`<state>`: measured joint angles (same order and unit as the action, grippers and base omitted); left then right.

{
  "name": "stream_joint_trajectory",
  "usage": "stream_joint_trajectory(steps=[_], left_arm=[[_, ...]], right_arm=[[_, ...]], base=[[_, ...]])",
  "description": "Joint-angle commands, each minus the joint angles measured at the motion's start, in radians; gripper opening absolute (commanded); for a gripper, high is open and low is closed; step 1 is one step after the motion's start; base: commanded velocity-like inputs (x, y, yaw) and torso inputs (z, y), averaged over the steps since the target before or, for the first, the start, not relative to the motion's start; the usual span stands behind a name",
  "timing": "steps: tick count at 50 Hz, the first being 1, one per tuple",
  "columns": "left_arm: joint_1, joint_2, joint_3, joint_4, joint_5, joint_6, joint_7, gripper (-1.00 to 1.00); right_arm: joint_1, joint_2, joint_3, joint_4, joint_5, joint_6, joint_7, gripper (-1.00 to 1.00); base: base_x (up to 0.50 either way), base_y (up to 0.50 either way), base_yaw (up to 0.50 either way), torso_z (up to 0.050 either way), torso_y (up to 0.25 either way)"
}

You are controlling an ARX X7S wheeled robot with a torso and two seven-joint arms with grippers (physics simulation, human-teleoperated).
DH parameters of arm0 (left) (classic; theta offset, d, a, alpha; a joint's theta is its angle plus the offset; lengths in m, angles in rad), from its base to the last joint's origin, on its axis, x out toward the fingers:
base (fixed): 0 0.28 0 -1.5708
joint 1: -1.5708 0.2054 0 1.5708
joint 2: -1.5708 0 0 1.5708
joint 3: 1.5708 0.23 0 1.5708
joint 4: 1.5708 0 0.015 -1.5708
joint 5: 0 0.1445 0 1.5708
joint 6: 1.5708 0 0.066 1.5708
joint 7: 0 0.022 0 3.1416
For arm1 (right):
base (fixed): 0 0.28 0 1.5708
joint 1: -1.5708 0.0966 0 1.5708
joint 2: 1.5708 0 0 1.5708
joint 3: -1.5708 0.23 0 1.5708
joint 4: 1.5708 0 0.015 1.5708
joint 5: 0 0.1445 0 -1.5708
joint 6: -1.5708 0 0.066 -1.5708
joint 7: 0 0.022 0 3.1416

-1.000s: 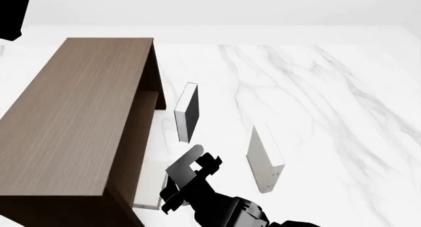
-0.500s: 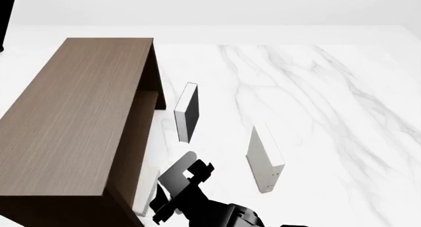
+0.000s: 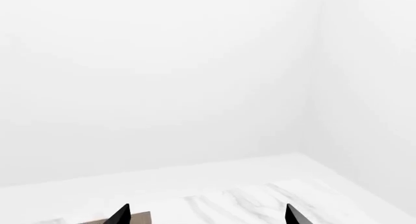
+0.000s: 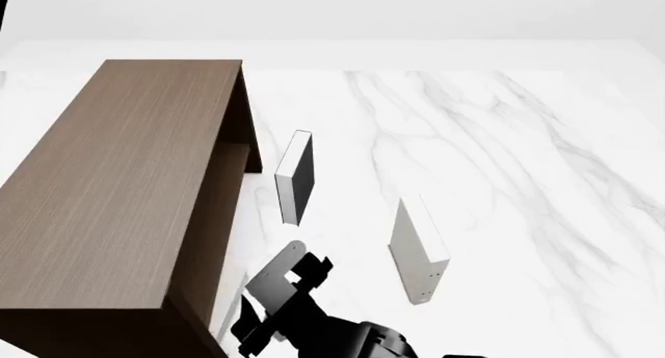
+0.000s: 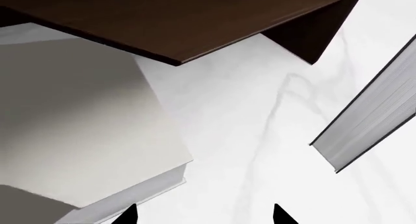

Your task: Pick up the book on the right and place it under the cabinet shelf.

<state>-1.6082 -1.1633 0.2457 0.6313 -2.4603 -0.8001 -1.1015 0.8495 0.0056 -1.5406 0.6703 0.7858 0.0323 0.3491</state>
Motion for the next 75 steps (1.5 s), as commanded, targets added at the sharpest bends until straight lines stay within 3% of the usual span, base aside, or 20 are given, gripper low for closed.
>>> stream_joint_trajectory(steps=[1, 17, 43, 60, 75], left_arm=[[0.005, -0.02, -0.01, 0.019, -0.017, 0.018, -0.015, 1.0], [0.022, -0.04, -0.019, 0.028, -0.017, 0.023, -0.016, 1.0], [0.025, 0.014, -0.01, 0.031, 0.025, 0.03, 0.005, 1.0], [0.027, 0.014, -0.02, 0.053, 0.025, 0.046, -0.001, 1.0], [0.048, 0.006, -0.046, 0.065, 0.038, 0.056, 0.018, 1.0]], right_arm=[[0.013, -0.006, -0.005, -0.004, -0.021, -0.005, -0.026, 1.0], [0.037, -0.006, -0.003, -0.004, -0.02, -0.02, -0.033, 1.0], [0.108, -0.004, 0.008, 0.152, 0.072, -0.032, -0.037, 1.0], [0.159, 0.389, 0.0, -0.712, 0.207, 0.194, 0.301, 1.0], [0.256, 0.567, 0.061, -1.099, 0.352, 0.283, 0.459, 1.0]], base=[[0.0, 0.0, 0.0, 0.0, 0.0], [0.0, 0.0, 0.0, 0.0, 0.0], [0.0, 0.0, 0.0, 0.0, 0.0], [0.0, 0.0, 0.0, 0.0, 0.0], [0.0, 0.0, 0.0, 0.0, 0.0]])
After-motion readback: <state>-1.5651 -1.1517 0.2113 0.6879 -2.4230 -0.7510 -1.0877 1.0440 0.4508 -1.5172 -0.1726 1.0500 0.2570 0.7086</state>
